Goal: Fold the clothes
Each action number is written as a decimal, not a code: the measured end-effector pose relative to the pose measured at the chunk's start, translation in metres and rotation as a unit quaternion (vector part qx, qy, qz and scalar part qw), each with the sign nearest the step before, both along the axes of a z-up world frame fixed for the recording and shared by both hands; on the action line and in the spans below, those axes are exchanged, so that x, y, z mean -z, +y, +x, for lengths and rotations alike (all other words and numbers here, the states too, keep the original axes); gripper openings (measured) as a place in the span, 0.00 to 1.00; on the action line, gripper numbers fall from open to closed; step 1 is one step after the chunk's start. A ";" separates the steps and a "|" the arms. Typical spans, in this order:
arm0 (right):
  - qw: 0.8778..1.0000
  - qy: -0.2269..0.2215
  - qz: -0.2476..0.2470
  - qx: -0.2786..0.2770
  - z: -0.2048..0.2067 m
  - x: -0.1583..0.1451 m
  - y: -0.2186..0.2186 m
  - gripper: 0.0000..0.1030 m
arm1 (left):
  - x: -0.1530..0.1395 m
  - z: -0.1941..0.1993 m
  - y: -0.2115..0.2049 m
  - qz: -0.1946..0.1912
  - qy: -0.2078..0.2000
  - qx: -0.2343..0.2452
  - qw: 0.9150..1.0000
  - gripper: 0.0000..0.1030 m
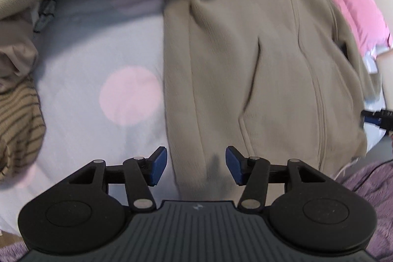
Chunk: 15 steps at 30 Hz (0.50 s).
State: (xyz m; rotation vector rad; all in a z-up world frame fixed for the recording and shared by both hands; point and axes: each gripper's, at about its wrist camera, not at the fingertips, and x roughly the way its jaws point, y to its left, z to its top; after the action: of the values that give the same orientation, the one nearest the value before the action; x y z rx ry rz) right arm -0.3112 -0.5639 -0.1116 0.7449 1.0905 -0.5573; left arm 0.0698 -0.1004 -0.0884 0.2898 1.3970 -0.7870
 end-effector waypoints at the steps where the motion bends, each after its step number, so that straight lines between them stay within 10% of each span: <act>1: 1.000 0.001 0.001 0.004 -0.003 0.000 0.000 0.48 | 0.002 -0.005 -0.002 0.007 -0.002 0.007 1.000 0.49; 10: 1.000 0.003 0.000 0.020 -0.015 -0.001 0.006 0.48 | 0.015 -0.038 -0.028 0.051 -0.025 0.071 0.996 0.41; 15: 1.000 0.006 0.009 0.029 -0.020 0.002 0.002 0.50 | 0.017 -0.042 -0.037 0.046 -0.023 0.093 0.994 0.20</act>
State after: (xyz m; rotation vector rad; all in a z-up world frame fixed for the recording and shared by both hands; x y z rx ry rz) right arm -0.3311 -0.5615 -0.1137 0.7921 1.0887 -0.6035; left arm 0.0283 -0.1370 -0.1058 0.5121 1.3776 -0.8629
